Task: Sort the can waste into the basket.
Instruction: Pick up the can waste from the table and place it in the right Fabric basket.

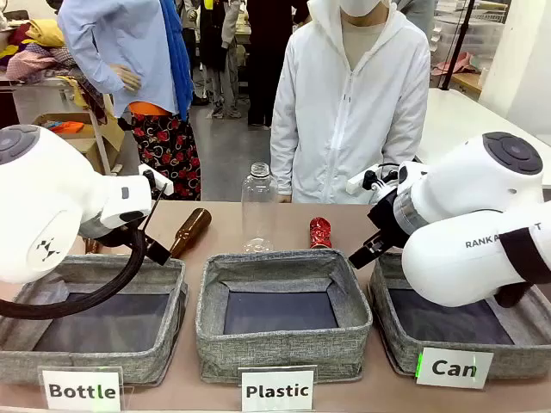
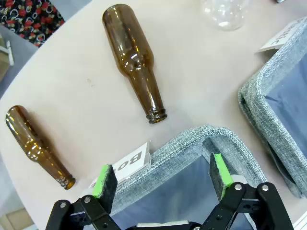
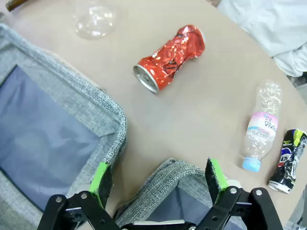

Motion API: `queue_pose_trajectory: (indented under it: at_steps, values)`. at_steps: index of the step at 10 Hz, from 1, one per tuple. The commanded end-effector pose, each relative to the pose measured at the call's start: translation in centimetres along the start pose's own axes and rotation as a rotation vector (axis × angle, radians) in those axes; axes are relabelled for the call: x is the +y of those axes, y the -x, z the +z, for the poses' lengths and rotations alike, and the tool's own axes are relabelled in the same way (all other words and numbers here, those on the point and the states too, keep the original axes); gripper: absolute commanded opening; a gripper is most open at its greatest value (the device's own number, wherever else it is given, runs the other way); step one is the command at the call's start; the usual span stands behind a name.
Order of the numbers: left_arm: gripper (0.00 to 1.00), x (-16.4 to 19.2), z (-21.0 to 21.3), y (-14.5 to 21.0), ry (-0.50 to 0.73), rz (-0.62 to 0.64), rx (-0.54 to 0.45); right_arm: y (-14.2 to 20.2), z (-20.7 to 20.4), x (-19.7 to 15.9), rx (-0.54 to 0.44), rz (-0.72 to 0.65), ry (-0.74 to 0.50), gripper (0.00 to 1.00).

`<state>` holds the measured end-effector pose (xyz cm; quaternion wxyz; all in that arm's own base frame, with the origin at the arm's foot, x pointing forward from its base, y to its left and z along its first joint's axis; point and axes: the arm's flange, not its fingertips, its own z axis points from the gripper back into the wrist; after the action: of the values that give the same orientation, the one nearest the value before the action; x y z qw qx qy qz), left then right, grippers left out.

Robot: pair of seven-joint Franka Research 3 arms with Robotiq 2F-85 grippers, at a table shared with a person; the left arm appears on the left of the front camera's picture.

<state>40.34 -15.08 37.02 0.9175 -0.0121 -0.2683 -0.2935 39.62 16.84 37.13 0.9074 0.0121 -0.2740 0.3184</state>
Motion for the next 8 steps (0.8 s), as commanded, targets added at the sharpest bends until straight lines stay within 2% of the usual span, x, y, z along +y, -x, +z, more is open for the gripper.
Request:
queue_pose_trajectory:
  at_steps: [1, 8]
  values:
    - [1.00, 0.00, 0.01, 0.00, 0.000, 0.000, 0.000, 0.00, 0.00, 0.00, 0.000, 0.000, 0.000, 1.00]
    - [1.00, 0.00, 0.01, 0.00, 0.000, 0.000, 0.000, 0.00, 0.00, 0.00, 0.000, 0.000, 0.000, 1.00]
